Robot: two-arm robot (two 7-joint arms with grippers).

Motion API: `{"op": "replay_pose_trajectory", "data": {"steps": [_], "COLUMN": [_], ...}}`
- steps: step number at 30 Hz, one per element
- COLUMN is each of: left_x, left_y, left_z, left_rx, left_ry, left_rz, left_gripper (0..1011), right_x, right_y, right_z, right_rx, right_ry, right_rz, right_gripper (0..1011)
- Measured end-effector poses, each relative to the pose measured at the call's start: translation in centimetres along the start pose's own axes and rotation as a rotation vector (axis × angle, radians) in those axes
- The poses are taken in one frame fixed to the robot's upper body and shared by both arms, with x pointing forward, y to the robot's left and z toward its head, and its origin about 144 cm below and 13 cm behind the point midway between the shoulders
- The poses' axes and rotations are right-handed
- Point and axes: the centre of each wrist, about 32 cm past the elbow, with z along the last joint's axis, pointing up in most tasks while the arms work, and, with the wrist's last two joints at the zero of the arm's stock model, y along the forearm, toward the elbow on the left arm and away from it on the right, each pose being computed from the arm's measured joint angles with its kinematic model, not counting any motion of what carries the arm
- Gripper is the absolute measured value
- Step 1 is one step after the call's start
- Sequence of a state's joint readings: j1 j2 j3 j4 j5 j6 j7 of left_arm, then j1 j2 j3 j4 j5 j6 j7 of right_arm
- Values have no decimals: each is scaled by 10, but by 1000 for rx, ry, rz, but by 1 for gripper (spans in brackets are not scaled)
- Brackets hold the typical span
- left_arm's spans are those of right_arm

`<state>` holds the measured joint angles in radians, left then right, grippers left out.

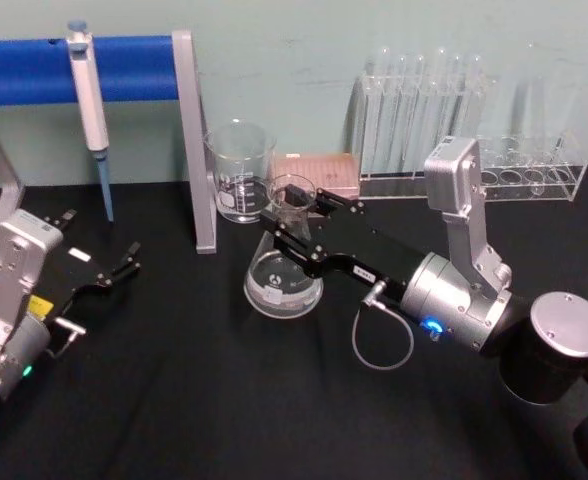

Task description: Grasp the erlenmeyer flask with one hand, shake it three times, then place it back.

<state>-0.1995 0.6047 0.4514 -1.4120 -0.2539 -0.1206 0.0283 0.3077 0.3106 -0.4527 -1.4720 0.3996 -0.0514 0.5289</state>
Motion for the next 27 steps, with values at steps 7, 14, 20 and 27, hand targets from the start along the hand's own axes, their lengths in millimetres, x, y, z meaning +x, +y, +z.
{"op": "replay_pose_trajectory", "data": {"steps": [7, 14, 20, 27], "left_x": [0, 0, 0, 0], "left_y": [0, 0, 0, 0], "left_z": [0, 0, 0, 0], "left_rx": [0, 0, 0, 0], "left_ry": [0, 0, 0, 0], "left_rz": [0, 0, 0, 0], "left_gripper": [1001, 1001, 1001, 1001], "right_x": [0, 1, 3, 6], "right_y": [2, 3, 4, 5], "right_z": [0, 0, -4, -9], "right_rx": [-3, -9, -25, -45], "right_ry": [-1, 0, 4, 2], "right_rz": [7, 11, 28, 51], "right_gripper": [457, 456, 456, 457]}}
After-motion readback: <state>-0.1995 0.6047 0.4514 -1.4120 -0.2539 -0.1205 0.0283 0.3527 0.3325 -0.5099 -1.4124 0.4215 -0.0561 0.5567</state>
